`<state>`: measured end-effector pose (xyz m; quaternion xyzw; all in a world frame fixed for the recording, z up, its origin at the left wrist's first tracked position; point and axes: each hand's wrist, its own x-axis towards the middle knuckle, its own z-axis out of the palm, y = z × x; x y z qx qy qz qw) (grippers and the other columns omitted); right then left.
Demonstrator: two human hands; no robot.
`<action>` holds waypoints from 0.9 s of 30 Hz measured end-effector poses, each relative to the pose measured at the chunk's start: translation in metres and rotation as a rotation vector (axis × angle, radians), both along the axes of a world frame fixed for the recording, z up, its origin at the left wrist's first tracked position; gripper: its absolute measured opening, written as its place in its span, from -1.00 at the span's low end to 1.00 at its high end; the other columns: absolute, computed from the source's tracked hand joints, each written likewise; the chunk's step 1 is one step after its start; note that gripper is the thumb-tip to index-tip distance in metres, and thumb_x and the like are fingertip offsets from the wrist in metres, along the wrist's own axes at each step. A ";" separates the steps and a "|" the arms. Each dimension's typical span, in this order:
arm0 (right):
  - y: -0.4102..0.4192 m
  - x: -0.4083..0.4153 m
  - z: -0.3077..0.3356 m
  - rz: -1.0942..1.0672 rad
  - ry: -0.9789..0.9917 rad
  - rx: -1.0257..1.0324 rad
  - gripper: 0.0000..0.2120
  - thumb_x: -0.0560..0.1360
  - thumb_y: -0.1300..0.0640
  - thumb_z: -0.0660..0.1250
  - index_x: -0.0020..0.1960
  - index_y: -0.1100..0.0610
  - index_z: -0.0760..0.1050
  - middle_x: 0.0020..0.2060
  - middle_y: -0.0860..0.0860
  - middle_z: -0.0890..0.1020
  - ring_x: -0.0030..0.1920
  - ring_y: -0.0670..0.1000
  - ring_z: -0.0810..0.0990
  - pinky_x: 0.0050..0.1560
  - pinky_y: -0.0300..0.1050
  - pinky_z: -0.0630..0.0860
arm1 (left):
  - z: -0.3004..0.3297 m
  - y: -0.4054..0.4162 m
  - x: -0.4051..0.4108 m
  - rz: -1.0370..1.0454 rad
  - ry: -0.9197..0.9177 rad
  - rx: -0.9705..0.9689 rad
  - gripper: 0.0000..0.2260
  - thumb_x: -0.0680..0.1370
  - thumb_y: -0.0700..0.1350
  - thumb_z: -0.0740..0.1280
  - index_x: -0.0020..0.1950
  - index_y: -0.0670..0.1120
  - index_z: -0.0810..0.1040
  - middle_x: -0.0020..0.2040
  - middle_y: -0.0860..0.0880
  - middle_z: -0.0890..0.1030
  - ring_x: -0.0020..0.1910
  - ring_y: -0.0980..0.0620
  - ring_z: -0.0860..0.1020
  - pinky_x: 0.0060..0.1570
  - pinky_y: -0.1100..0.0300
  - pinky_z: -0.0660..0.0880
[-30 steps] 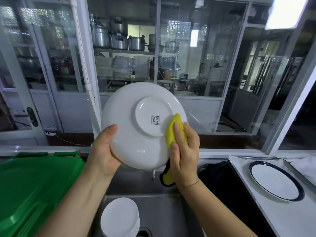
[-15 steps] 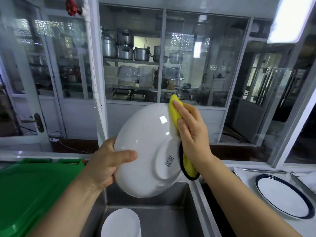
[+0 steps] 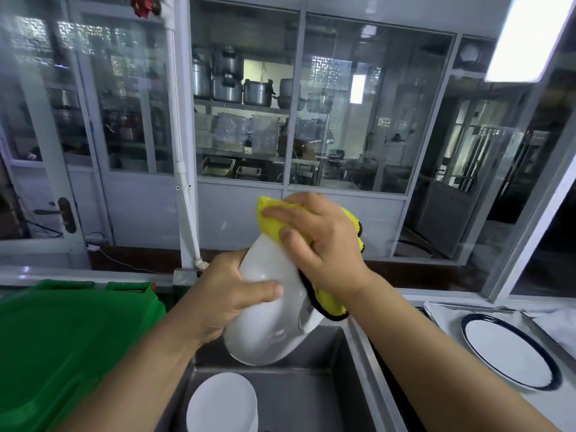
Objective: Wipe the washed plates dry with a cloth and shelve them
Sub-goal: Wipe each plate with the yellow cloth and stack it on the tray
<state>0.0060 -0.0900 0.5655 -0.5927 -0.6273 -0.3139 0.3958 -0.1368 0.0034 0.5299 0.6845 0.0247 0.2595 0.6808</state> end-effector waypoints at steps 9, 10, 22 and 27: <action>-0.003 0.017 -0.031 -0.054 0.808 0.102 -0.66 0.53 0.06 0.14 0.20 -0.08 0.58 0.05 -0.14 0.61 0.10 -0.24 0.52 0.17 -0.31 0.37 | -0.007 0.030 -0.021 -0.083 -0.028 -0.223 -0.58 0.04 -0.14 0.49 -0.11 -0.11 0.69 -0.12 -0.21 0.68 -0.19 -0.15 0.66 -0.28 0.02 0.60; -0.005 0.016 -0.041 -0.085 0.806 0.112 -0.64 0.54 0.06 0.12 0.26 -0.09 0.54 0.08 -0.15 0.58 0.10 -0.29 0.49 0.17 -0.38 0.34 | -0.010 0.034 -0.020 -0.082 -0.043 -0.259 -0.58 0.04 -0.14 0.49 -0.11 -0.09 0.69 -0.12 -0.19 0.69 -0.20 -0.15 0.66 -0.30 0.03 0.59; 0.000 -0.053 -0.160 -0.549 0.480 0.212 -0.50 0.63 -0.16 -0.04 0.47 0.07 0.23 0.31 -0.01 0.34 0.26 -0.03 0.25 0.34 -0.21 0.14 | -0.026 0.047 0.003 0.051 -0.165 -0.584 -0.76 0.25 -0.18 0.32 -0.18 0.05 0.68 -0.23 0.03 0.70 -0.28 0.04 0.67 -0.24 0.01 0.59; -0.009 -0.051 -0.139 -0.568 0.294 0.243 -0.57 0.64 -0.05 0.01 0.42 0.14 0.28 0.25 0.04 0.39 0.19 0.05 0.32 0.30 -0.12 0.24 | -0.028 0.057 0.001 0.013 -0.194 -0.555 -0.66 0.21 -0.17 0.40 -0.02 0.01 0.63 -0.13 -0.01 0.70 -0.18 0.01 0.67 -0.33 0.12 0.59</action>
